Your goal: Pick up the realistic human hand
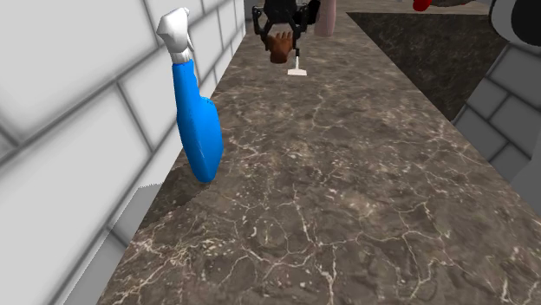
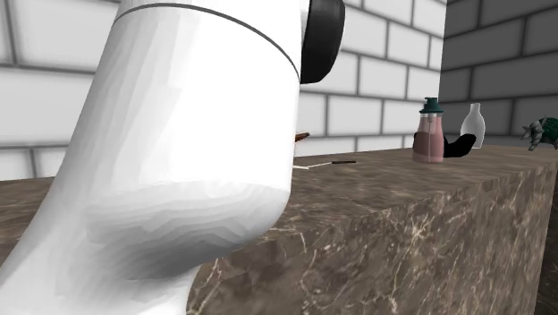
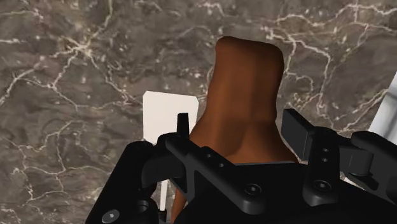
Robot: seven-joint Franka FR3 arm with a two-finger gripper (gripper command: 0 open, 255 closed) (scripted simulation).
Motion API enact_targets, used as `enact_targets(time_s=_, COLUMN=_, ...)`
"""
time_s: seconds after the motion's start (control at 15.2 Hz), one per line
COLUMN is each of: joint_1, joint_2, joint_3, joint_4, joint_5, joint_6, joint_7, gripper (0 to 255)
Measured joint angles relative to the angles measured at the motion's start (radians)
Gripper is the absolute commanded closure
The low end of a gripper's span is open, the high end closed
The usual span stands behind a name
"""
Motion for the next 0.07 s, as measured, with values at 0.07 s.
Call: enact_targets(time_s=0.07, joint_1=0.002, joint_2=0.006, joint_3=-0.001, joint_4=0.017, joint_5=-0.002, joint_6=-0.011, joint_7=-0.002, gripper=255)
